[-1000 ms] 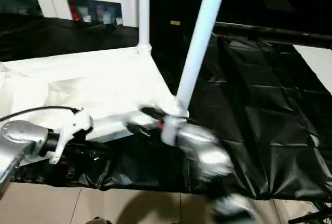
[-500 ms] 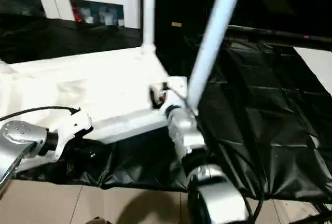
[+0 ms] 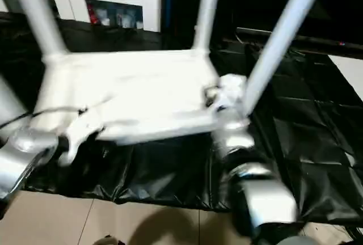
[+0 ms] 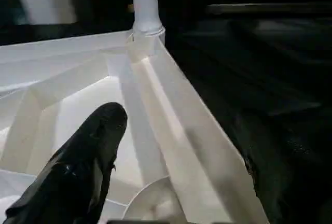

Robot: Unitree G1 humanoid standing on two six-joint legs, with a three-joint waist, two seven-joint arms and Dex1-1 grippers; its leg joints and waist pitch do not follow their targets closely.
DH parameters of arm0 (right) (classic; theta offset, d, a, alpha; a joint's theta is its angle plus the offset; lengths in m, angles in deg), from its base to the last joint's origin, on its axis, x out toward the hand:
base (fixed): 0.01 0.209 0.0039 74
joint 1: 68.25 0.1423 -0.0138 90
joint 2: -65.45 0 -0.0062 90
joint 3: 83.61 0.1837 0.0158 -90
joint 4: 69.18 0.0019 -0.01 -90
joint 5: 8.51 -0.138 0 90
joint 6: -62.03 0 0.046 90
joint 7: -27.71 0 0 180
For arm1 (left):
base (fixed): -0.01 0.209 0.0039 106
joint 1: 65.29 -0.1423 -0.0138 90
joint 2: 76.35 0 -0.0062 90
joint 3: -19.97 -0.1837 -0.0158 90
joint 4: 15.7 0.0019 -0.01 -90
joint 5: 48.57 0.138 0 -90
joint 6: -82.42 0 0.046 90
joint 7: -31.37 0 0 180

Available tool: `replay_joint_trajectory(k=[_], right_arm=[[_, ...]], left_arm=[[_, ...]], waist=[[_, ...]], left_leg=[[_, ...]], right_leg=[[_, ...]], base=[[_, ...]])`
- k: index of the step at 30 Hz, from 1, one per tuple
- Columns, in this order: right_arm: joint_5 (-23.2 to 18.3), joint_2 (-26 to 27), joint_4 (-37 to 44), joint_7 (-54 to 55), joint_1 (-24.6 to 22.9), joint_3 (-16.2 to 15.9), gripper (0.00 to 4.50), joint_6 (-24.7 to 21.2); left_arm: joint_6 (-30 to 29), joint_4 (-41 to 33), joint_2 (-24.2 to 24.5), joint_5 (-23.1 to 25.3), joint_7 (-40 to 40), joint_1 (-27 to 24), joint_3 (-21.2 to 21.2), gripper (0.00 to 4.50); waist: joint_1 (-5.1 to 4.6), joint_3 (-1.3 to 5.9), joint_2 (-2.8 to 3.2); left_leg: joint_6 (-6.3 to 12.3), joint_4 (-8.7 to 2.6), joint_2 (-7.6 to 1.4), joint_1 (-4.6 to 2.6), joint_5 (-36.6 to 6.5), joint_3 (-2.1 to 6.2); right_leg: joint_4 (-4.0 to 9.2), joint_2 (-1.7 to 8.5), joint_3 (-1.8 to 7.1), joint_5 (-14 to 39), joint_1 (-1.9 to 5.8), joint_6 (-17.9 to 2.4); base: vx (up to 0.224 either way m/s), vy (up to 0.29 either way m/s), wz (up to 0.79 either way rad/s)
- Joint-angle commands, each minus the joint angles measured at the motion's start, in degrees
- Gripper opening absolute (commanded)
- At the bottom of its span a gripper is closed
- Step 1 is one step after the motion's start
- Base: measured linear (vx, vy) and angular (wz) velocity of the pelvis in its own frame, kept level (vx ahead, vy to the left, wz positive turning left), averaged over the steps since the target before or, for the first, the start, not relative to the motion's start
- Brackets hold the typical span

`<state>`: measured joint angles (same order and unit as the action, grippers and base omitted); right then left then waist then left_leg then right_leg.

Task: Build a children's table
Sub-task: Rotate leg to tighten

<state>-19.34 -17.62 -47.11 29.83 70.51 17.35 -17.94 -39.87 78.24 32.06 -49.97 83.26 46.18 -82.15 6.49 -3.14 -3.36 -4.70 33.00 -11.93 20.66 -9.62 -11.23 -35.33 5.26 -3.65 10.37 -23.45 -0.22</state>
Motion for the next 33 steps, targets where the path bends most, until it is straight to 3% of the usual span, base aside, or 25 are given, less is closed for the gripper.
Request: replay_joint_trajectory(k=[1, 6, 9, 11, 13, 14, 17, 21, 24, 25, 28, 29, 33], right_arm=[[-0.3, -2.3, -0.6, 1.6, 0.6, 2.0, 3.72, 0.9], [-0.7, -7.3, -2.4, 0.2, 1.4, 3.4, 3.72, 1.4], [0.2, -7.3, -0.8, -11.1, 0.0, 1.0, 3.72, 0.7], [0.6, -7.0, -0.1, -15.1, -0.6, -0.1, 3.72, 0.9], [0.3, -5.6, 3.3, -22.5, -3.4, -2.2, 3.72, 0.5], [0.3, -5.1, 5.0, -24.5, -4.8, -3.1, 3.72, 0.4], [-0.7, -3.6, 12.9, -27.6, -10.4, -5.7, 3.72, -1.5], [-2.3, -2.6, 23.8, -29.9, -17.5, -8.0, 3.72, -4.5], [-3.7, -2.9, 32.9, -32.7, -23.6, -10.2, 3.72, -7.7], [-3.7, -2.9, 32.9, -32.7, -23.6, -10.2, 3.72, -7.7], [-4.4, -4.2, 41.0, -34.7, -28.9, -10.6, 3.72, -13.7], [-4.4, -4.7, 43.3, -34.9, -30.3, -10.9, 3.72, -15.6], [-4.3, -6.7, 49.2, -34.2, -34.2, -11.7, 3.72, -21.0]], left_arm=[[0.9, 1.1, -0.2, 0.8, -2.1, 1.2, 1.2, 0.86], [5.6, 2.5, -3.3, 0.3, -7.2, 0.1, 3.3, 0.86], [11.1, 0.4, -7.8, -1.7, -12.2, -3.9, 7.0, 0.86], [12.7, -0.2, -9.4, -2.5, -14.1, -5.3, 8.4, 0.86], [15.8, -1.9, -12.5, -4.8, -17.0, -9.0, 11.2, 1.20], [18.0, -2.3, -13.7, -5.3, -18.4, -10.6, 12.2, 1.20], [25.9, -2.6, -16.5, -5.0, -23.8, -14.7, 15.5, 1.59], [33.4, -3.8, -19.2, -5.1, -27.3, -18.3, 18.8, 1.81], [40.4, -5.5, -20.4, -4.4, -28.6, -21.6, 19.6, 2.07], [40.4, -5.5, -20.4, -4.4, -28.6, -21.6, 19.6, 2.07], [44.8, -6.1, -22.2, -1.1, -34.5, -23.3, 20.2, 2.42], [46.2, -5.9, -22.6, -0.4, -35.9, -23.4, 20.3, 2.45], [46.5, -3.5, -24.0, 0.2, -38.4, -22.2, 21.3, 2.58]], waist=[[-0.40, 4.13, 1.02], [-0.28, 4.48, 1.00], [-0.62, 4.39, 1.35], [-0.75, 4.26, 1.10], [-1.08, 4.16, 1.14], [-1.36, 3.89, 0.94], [-1.23, 3.87, 1.32], [-0.96, 3.79, 1.41], [-0.81, 3.55, 1.88], [-0.88, 3.52, 1.76], [-0.86, 3.32, 1.67], [-0.79, 3.26, 1.93], [-0.75, 3.16, 1.74]], left_leg=[[-2.66, -3.48, -0.47, -0.78, -13.4, 0.25], [-0.79, -2.85, -0.34, -0.24, -9.2, 0.12], [0.39, -2.76, -0.45, 0.19, -10.8, 0.26], [0.57, -2.85, -0.62, 0.18, -12.1, 0.35], [0.65, -2.92, -0.80, 0.28, -13.1, 0.43], [1.09, -3.03, -0.99, 0.58, -15.2, 0.57], [1.22, -3.27, -1.17, -0.06, -16.8, 0.66], [1.16, -3.42, -1.28, -0.16, -16.7, 0.76], [0.66, -3.96, -1.52, -0.26, -19.8, 1.01], [0.45, -3.99, -1.56, -0.31, -20.5, 0.97], [-0.15, -4.13, -1.58, -0.31, -22.3, 1.09], [-0.35, -4.16, -1.54, -0.50, -23.0, 1.11], [-0.47, -4.13, -1.21, -0.30, -23.4, 1.20]], right_leg=[[2.93, 1.89, 2.25, 6.1, 2.61, -9.6], [2.20, 1.59, 2.10, -1.1, 2.89, -11.4], [2.42, 1.77, 1.98, 0.0, 3.14, -11.8], [2.81, 2.03, 1.92, 3.0, 3.10, -11.9], [2.99, 2.07, 1.89, 4.6, 3.04, -12.2], [3.56, 2.26, 1.88, 7.8, 3.23, -11.5], [4.07, 1.99, 1.96, 11.2, 2.49, -10.7], [4.22, 1.71, 2.02, 9.9, 2.45, -9.8], [4.59, 1.82, 2.04, 12.4, 2.34, -8.6], [4.72, 1.84, 2.05, 13.2, 2.20, -8.4], [5.02, 1.85, 2.13, 15.2, 2.16, -7.2], [5.28, 1.79, 2.13, 16.1, 2.08, -6.6], [5.62, 1.83, 2.12, 18.5, 2.17, -5.2]], base=[[0.000, 0.000, 0.00], [0.000, 0.000, 0.00], [0.000, 0.000, 0.00], [0.000, 0.000, 0.00], [0.000, 0.000, 0.00], [0.000, 0.000, 0.00], [0.000, 0.000, 0.00], [0.000, 0.000, 0.00], [0.000, 0.000, 0.00], [0.000, 0.000, 0.00], [0.000, 0.000, 0.00], [0.000, 0.000, 0.00], [0.000, 0.000, 0.00]])
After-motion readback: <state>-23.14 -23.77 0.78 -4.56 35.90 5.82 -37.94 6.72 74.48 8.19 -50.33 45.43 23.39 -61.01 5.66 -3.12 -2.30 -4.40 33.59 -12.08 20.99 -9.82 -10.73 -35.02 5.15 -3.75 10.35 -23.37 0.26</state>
